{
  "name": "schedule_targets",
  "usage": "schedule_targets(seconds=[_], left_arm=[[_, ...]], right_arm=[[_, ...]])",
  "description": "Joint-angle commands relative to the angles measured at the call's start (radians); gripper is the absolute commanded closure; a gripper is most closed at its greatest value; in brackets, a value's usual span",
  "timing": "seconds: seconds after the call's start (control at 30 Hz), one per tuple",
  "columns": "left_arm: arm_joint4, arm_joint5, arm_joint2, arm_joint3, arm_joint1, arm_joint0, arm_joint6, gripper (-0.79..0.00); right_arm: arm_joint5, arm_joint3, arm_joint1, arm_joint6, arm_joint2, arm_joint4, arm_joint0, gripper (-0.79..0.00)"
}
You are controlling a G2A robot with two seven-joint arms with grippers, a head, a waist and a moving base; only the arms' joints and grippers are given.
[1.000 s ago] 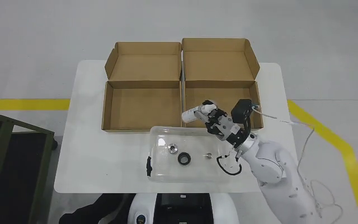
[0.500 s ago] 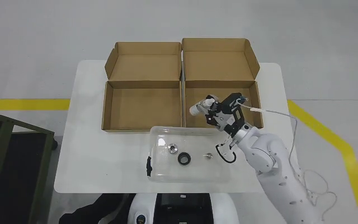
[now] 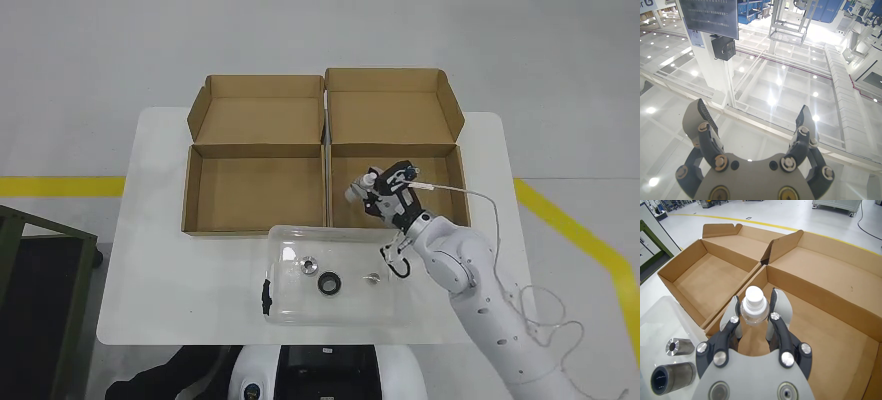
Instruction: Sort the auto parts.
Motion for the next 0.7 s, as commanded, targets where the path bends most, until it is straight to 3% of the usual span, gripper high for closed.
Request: schedule_targets(seconds=[0.0,0.27,0.4,0.53,0.67], left_arm=[[0.000,0.000,0.000,0.000,0.000,0.000,0.000,-0.785],[0.000,0.000,0.000,0.000,0.000,0.000,0.000,-0.785],[0.000,0.000,0.000,0.000,0.000,0.000,0.000,-0.785],[0.000,0.000,0.000,0.000,0.000,0.000,0.000,-0.785],[0.000,0.000,0.000,0.000,0.000,0.000,0.000,-0.785]], right_arm=[[0.003,0.005,-0.001,0.003,-0.005,-0.019,0.006,0.000],[0.013,0.033,-0.006,0.012,-0.029,-0.091,0.025,0.000],[0.014,0.054,-0.010,0.013,-0.042,-0.114,0.037,-0.283],[0.014,0.068,-0.014,0.011,-0.051,-0.119,0.046,-0.385],[0.014,0.067,-0.017,0.011,-0.054,-0.118,0.049,-0.637]])
